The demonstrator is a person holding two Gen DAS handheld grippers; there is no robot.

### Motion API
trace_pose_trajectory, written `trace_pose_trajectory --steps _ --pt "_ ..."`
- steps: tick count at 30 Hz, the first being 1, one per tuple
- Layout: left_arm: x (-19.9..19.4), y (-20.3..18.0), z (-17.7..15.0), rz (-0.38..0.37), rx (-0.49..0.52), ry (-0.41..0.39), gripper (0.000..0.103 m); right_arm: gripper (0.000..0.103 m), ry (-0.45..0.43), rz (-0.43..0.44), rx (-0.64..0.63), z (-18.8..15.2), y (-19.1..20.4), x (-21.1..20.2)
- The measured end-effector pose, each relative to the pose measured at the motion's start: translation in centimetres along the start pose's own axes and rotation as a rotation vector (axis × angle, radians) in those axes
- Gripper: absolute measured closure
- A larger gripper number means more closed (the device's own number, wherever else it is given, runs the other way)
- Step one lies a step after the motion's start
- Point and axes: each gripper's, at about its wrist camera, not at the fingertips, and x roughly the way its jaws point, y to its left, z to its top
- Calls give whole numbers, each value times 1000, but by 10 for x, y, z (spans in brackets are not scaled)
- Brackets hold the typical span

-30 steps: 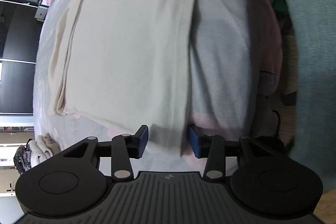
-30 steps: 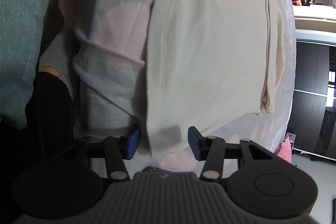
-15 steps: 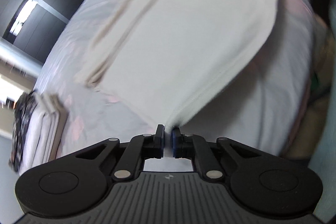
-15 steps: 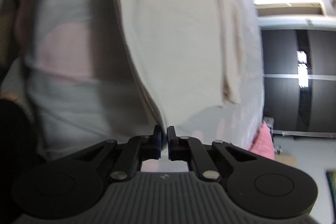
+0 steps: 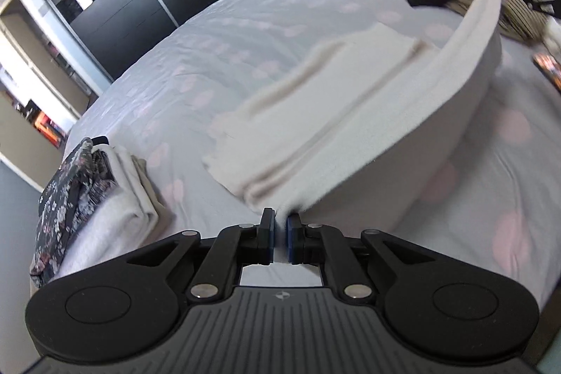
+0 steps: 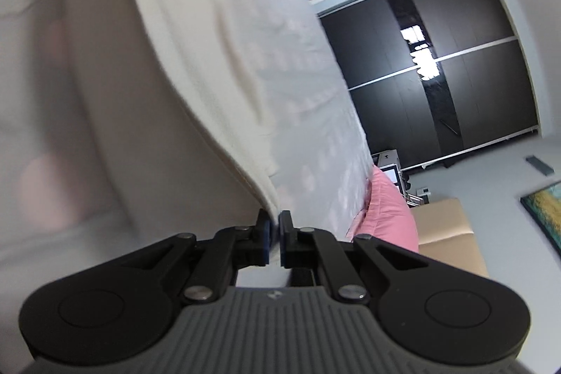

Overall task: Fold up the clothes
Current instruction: 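Lift the hem with both grippers and fold it over toward the collar, then open both grippers and release the folded hem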

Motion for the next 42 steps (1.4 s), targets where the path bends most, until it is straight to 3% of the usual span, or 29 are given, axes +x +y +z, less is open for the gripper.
trace_pose_trajectory --steps 5,13,23,25,30,32,35,38,42 --pt "36 42 41 -9 -64 12 98 98 8 -4 55 20 -38 47" --pt "121 83 89 57 -47 68 98 98 50 33 87 56 -61 140" --pt "223 105 104 61 -91 126 98 97 153 133 134 78 -56 270" --pt "236 108 102 55 -122 135 92 97 171 142 152 79 -52 286" --pt "246 119 98 95 -196 125 86 92 197 154 238 79 -50 304" --pt "244 123 97 118 -210 114 86 80 213 136 263 79 -50 307" --pt "236 127 96 124 -222 103 86 80 237 116 311 74 -55 310" --pt "227 124 92 114 -209 111 83 79 251 164 401 61 -58 299" --pt "209 117 74 63 -237 117 70 73 269 228 521 45 -62 283"
